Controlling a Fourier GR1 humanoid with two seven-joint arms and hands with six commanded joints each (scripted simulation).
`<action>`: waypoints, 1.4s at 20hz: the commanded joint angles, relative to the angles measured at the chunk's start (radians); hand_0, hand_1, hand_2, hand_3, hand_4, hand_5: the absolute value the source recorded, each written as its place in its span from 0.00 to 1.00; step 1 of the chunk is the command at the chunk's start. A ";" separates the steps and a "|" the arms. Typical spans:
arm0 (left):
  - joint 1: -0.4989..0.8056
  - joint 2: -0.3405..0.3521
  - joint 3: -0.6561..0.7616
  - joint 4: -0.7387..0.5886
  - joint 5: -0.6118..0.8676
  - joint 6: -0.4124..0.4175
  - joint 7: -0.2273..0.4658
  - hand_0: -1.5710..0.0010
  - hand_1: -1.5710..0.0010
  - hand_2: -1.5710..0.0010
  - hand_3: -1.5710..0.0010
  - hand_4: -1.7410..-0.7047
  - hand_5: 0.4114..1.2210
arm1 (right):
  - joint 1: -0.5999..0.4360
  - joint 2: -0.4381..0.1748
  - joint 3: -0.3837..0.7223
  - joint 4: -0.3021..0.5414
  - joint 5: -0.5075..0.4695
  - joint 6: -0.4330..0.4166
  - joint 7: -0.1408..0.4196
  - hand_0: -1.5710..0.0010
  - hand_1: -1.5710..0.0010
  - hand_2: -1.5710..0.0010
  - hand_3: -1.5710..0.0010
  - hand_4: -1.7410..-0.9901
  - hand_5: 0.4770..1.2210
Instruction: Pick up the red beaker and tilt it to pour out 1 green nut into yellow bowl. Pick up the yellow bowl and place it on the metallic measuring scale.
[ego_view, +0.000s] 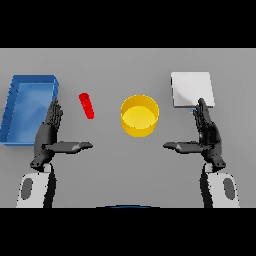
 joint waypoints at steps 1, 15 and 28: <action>0.002 0.000 0.000 -0.001 0.000 0.000 -0.001 1.00 1.00 1.00 1.00 0.57 0.23 | -0.002 -0.001 -0.002 0.001 -0.001 -0.001 0.001 1.00 1.00 1.00 1.00 0.76 0.16; 0.105 0.071 -0.104 -0.146 -0.127 -0.022 0.060 1.00 1.00 1.00 1.00 0.56 0.24 | 0.076 -0.070 0.100 -0.082 0.260 -0.080 -0.069 1.00 1.00 1.00 1.00 0.73 0.16; -0.184 0.045 -0.058 0.246 -0.191 0.027 -0.041 1.00 1.00 1.00 1.00 0.46 0.32 | 0.087 -0.077 0.096 -0.116 0.223 -0.048 -0.107 1.00 1.00 1.00 1.00 0.62 0.21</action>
